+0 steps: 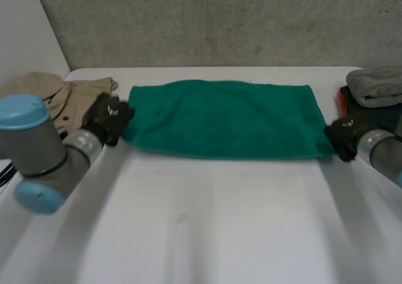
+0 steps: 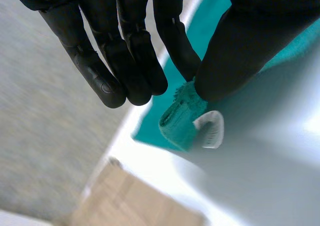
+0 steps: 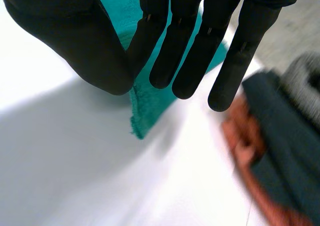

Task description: Fold the laundry.

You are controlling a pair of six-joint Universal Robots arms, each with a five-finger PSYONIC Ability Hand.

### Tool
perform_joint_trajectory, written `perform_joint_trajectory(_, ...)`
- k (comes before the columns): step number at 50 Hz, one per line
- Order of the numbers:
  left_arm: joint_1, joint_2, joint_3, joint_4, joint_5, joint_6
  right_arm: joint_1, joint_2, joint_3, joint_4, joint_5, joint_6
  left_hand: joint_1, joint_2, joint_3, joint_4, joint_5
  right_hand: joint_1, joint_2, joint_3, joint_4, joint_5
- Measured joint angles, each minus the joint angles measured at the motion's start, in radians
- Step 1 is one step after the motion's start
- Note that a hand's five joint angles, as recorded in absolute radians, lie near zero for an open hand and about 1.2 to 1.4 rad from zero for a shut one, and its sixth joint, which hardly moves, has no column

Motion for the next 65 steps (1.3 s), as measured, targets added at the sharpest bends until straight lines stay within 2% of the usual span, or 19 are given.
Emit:
perform_joint_trajectory(7,0.025,0.190,-0.173,-0.335,-0.048,0.140,-0.075,-0.151,0.123,0.275,0.004,-0.225,0.000,0.000,0.000,0.000,0.000,0.000,0.000,0.000,0.000,0.000)
perform_joint_trajectory(11,0.029,0.295,-0.257,-0.606,-0.084,0.237,-0.129,-0.238,0.207,0.498,0.002,-0.443,0.000,0.000,0.000,0.000,0.000,0.000,0.000,0.000,0.000,0.000)
perform_joint_trajectory(15,0.023,0.338,-0.276,-0.738,-0.090,0.288,-0.153,-0.266,0.246,0.553,-0.006,-0.565,0.000,0.000,0.000,0.000,0.000,0.000,0.000,0.000,0.000,0.000)
perform_joint_trajectory(17,0.014,0.345,-0.262,-0.756,-0.088,0.295,-0.156,-0.262,0.249,0.533,-0.009,-0.587,0.000,0.000,0.000,0.000,0.000,0.000,0.000,0.000,0.000,0.000)
perform_joint_trajectory(20,-0.006,0.333,-0.207,-0.731,-0.084,0.277,-0.149,-0.243,0.232,0.467,-0.010,-0.571,0.000,0.000,0.000,0.000,0.000,0.000,0.000,0.000,0.000,0.000)
perform_joint_trajectory(26,-0.045,0.215,-0.011,-0.594,-0.104,0.170,-0.100,-0.175,0.141,0.267,-0.021,-0.415,0.000,0.000,0.000,0.000,0.000,0.000,0.000,0.000,0.000,0.000)
perform_joint_trajectory(33,-0.089,-0.002,0.288,-0.490,-0.169,0.055,-0.024,-0.065,0.007,-0.026,-0.025,-0.245,0.000,0.000,0.000,0.000,0.000,0.000,0.000,0.000,0.000,0.002)
perform_joint_trajectory(37,-0.112,-0.118,0.443,-0.469,-0.215,0.026,0.010,0.019,-0.085,-0.171,-0.007,-0.197,0.000,0.000,0.000,0.000,0.000,0.000,0.000,0.000,0.000,0.002)
perform_joint_trajectory(42,-0.136,-0.256,0.622,-0.453,-0.268,0.019,0.045,0.148,-0.235,-0.275,0.033,-0.166,0.000,0.000,0.000,0.000,0.000,0.000,0.000,0.000,0.000,0.002)
perform_joint_trajectory(49,-0.164,-0.452,0.887,-0.444,-0.328,0.025,0.082,0.371,-0.518,-0.291,0.088,-0.166,-0.002,-0.014,-0.010,-0.011,-0.003,-0.037,-0.046,-0.035,-0.037,-0.033)
perform_joint_trajectory(51,-0.171,-0.520,0.977,-0.447,-0.347,0.025,0.094,0.462,-0.635,-0.282,0.103,-0.170,-0.545,-0.531,-0.519,-0.517,-0.477,-0.544,-0.568,-0.556,-0.537,-0.549)
perform_joint_trajectory(52,-0.172,-0.529,0.989,-0.448,-0.350,0.025,0.095,0.468,-0.641,-0.282,0.104,-0.170,-0.608,-0.590,-0.578,-0.581,-0.539,-0.595,-0.619,-0.609,-0.609,-0.606)
perform_joint_trajectory(53,-0.178,-0.557,1.026,-0.453,-0.360,0.023,0.103,0.517,-0.704,-0.269,0.114,-0.173,-0.816,-0.816,-0.790,-0.810,-0.761,-0.818,-0.847,-0.835,-0.843,-0.846)
perform_joint_trajectory(54,-0.181,-0.565,1.034,-0.456,-0.364,0.022,0.105,0.530,-0.721,-0.262,0.118,-0.173,-0.858,-0.845,-0.835,-0.856,-0.803,-0.863,-0.890,-0.895,-0.904,-0.893)
perform_joint_trajectory(56,-0.188,-0.574,1.048,-0.461,-0.373,0.018,0.109,0.550,-0.749,-0.245,0.125,-0.172,-0.858,-0.845,-0.835,-0.856,-0.803,-0.913,-0.949,-0.958,-0.961,-0.953)
perform_joint_trajectory(57,-0.196,-0.575,1.049,-0.467,-0.383,0.011,0.113,0.560,-0.771,-0.209,0.134,-0.164,-0.955,-0.989,-0.980,-0.996,-0.931,-0.917,-0.968,-0.980,-0.983,-0.964)
perform_joint_trajectory(59,-0.202,-0.563,1.038,-0.473,-0.395,-0.001,0.112,0.545,-0.767,-0.167,0.140,-0.146,-0.955,-0.994,-0.981,-0.997,-0.931,-0.917,-0.969,-0.982,-0.990,-0.964)
perform_joint_trajectory(65,-0.212,-0.458,0.903,-0.469,-0.411,-0.069,0.079,0.389,-0.612,0.023,0.113,-0.028,-0.955,-0.994,-0.981,-0.997,-0.931,-0.917,-0.969,-0.982,-0.991,-0.964)
